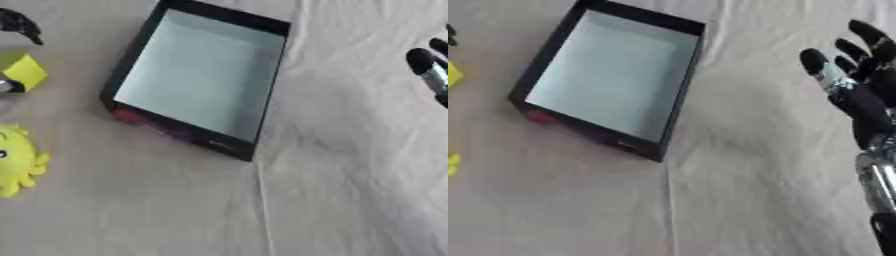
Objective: Pick up objects on the table and place them in the box.
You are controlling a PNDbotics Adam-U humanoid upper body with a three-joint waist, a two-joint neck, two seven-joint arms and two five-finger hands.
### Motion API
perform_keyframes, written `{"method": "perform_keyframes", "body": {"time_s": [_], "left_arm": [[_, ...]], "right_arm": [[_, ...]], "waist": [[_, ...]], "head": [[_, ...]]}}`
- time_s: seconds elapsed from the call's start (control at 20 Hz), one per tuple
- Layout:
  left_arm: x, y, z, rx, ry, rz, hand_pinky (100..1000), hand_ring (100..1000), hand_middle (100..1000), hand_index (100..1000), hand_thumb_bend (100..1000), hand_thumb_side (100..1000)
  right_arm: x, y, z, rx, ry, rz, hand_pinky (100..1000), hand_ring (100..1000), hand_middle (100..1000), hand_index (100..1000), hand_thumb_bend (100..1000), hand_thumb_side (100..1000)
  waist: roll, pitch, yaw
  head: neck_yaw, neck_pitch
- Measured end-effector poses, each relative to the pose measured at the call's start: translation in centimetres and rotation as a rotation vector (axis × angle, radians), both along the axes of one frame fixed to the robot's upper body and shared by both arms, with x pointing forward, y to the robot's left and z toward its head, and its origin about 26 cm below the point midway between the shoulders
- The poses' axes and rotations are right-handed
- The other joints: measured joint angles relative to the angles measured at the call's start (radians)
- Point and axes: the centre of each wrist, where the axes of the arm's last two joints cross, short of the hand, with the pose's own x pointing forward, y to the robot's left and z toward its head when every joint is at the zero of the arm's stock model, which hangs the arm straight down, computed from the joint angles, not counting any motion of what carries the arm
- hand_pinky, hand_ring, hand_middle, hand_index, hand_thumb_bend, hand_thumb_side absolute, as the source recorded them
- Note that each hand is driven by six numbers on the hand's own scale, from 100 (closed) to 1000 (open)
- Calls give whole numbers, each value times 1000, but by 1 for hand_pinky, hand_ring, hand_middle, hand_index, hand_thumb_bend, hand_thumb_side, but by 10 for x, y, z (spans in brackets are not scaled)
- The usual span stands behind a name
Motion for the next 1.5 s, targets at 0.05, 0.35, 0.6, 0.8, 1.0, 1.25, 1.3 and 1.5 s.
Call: {"method": "perform_keyframes", "body": {"time_s": [0.05,0.35,0.6,0.8,1.0,1.25,1.3,1.5], "left_arm": [[0,1,-1,-2,5,5,822,802,808,786,548,100],[-1,3,-12,-78,52,7,821,797,807,771,531,100],[-7,1,-1,-57,60,26,817,822,826,794,559,100],[-8,2,0,-1,73,63,808,809,812,827,568,100],[-5,3,-2,14,88,85,798,783,780,851,587,100],[0,0,-6,-13,98,86,770,744,728,854,626,136],[0,0,-6,-14,99,87,766,741,720,856,631,154],[1,-2,-7,-4,101,86,768,752,734,866,664,226]], "right_arm": [[0,0,0,0,0,0,939,909,942,844,689,268],[0,0,0,-1,0,0,939,910,942,845,688,267],[0,0,0,-2,0,-1,940,910,943,845,688,266],[0,0,0,-4,-1,-1,940,910,943,845,688,266],[0,0,0,-4,-3,0,941,911,943,845,688,266],[0,1,-1,1,-1,3,941,911,943,846,687,264],[0,1,-1,2,0,3,941,911,943,846,687,264],[1,1,-2,2,5,2,942,911,943,846,687,264]], "waist": [[0,1,1],[0,6,2],[2,6,2],[4,6,-1],[3,9,-8],[5,15,-13],[6,17,-13],[7,19,-14]], "head": [[0,0],[-1,0],[-4,1],[-4,1],[-3,0],[0,0],[0,0],[1,0]]}}
